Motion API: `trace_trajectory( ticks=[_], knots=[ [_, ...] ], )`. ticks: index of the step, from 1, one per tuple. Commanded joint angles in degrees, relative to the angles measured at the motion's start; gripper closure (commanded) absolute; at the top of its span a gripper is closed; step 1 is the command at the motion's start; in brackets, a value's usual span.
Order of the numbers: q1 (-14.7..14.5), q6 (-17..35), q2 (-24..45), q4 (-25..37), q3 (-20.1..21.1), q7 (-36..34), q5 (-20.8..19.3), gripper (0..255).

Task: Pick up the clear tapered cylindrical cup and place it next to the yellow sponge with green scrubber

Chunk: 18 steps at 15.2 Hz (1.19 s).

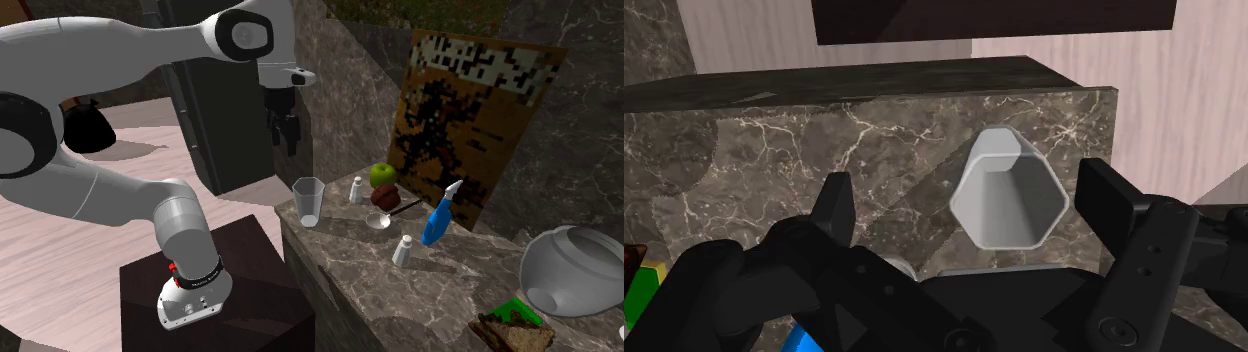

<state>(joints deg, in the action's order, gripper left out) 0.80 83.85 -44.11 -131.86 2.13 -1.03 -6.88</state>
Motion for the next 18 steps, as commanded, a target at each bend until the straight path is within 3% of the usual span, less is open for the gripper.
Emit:
trace_trajectory(
  ticks=[1, 10, 18],
  knots=[
    [0.0, 0.0, 0.0, 0.0, 0.0, 0.0, 0.0, 0],
    [-1.17, 16.58, 8.08, -8.6, 4.4, -7.76, 3.39, 0],
    [-1.75, 31.7, 20.96, -10.79, 8.51, -14.66, 4.5, 0]
  ],
)
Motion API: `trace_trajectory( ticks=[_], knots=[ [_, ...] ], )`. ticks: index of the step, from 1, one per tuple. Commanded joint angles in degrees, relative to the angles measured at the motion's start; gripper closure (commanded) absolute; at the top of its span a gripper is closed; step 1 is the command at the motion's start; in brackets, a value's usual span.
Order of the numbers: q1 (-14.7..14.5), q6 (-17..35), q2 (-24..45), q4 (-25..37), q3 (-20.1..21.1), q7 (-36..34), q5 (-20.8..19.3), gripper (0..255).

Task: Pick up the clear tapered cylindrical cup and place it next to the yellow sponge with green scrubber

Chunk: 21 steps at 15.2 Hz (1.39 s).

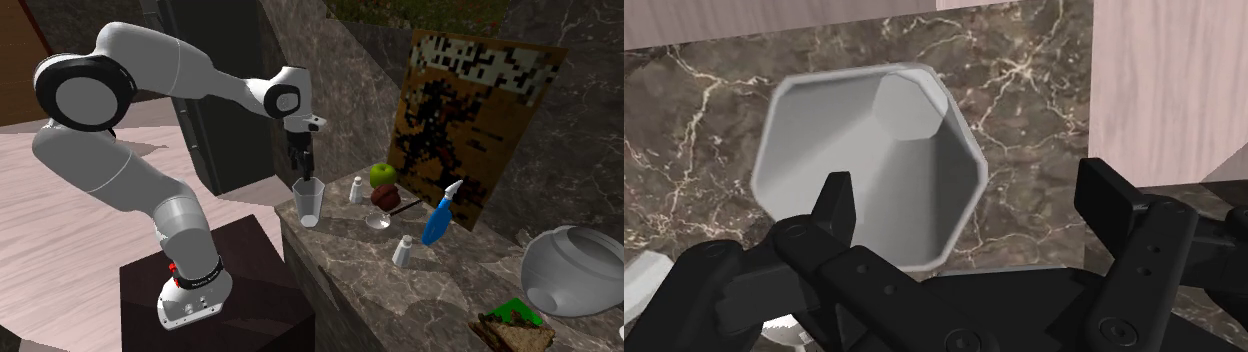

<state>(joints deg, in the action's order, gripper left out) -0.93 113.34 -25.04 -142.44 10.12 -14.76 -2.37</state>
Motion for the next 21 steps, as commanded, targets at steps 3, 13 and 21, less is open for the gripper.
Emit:
trace_trajectory(
  ticks=[3, 13, 21],
  knots=[
    [0.06, 3.94, 2.45, -1.37, 0.53, -1.04, -0.14, 0],
    [0.35, 8.73, 4.24, -4.39, 0.57, -1.36, -0.63, 0],
    [0.35, 8.71, 4.24, -4.38, 0.56, -1.36, -0.63, 255]
  ],
)
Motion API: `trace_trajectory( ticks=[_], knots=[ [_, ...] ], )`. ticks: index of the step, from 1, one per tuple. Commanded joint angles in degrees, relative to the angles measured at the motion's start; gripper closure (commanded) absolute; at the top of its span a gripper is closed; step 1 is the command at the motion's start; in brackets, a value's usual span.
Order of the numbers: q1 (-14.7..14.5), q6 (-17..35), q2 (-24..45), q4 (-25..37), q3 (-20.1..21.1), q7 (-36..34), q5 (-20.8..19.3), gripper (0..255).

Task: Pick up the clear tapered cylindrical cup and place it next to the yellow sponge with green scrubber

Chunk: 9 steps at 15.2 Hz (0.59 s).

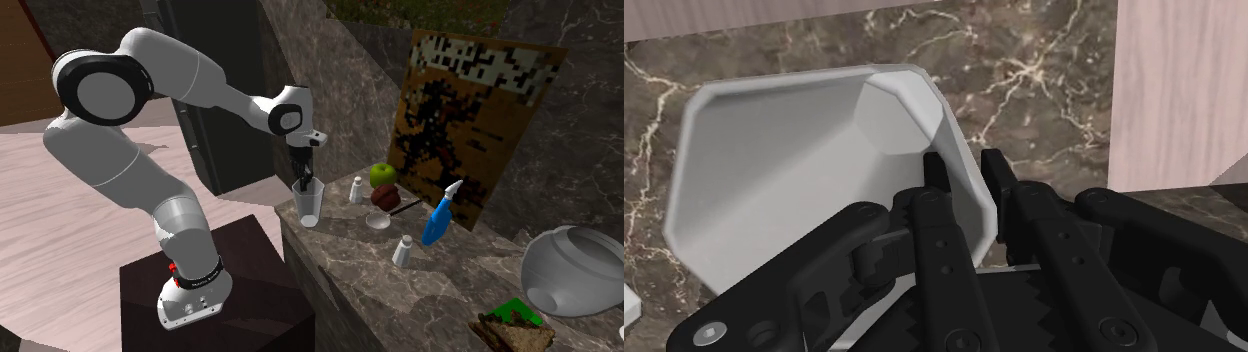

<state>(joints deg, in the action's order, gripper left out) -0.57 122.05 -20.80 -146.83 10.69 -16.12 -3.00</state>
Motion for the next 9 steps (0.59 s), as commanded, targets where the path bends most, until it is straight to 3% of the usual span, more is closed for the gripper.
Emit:
trace_trajectory(
  ticks=[1, 5, 9],
  knots=[
    [0.0, 0.0, 0.0, 0.0, 0.0, 0.0, 0.0, 255],
    [0.0, 0.01, 0.0, 0.0, 0.0, 0.0, 0.0, 255],
    [-0.12, -3.46, -1.64, 1.87, -0.23, 0.53, 0.31, 255]
  ],
)
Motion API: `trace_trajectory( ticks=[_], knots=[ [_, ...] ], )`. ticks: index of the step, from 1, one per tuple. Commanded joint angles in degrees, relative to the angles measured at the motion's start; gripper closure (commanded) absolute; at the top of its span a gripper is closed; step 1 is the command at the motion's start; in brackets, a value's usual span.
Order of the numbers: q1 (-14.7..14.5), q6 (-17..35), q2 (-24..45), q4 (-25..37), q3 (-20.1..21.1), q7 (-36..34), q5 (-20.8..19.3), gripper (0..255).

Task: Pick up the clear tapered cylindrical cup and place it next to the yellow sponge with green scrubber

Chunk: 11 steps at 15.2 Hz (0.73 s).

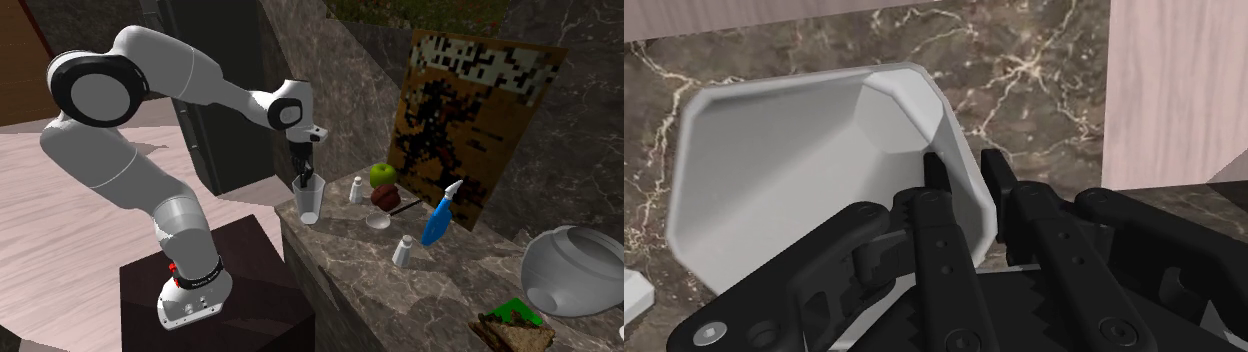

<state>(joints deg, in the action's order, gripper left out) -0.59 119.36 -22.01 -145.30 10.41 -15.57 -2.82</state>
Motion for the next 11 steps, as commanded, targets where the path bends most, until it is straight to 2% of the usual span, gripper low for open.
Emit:
trace_trajectory(
  ticks=[1, 11],
  knots=[
    [-0.12, -1.62, -0.8, 0.83, -0.01, 0.11, 0.19, 255],
    [-0.23, -9.95, -3.59, 6.44, -0.51, 1.15, 0.57, 255]
  ],
)
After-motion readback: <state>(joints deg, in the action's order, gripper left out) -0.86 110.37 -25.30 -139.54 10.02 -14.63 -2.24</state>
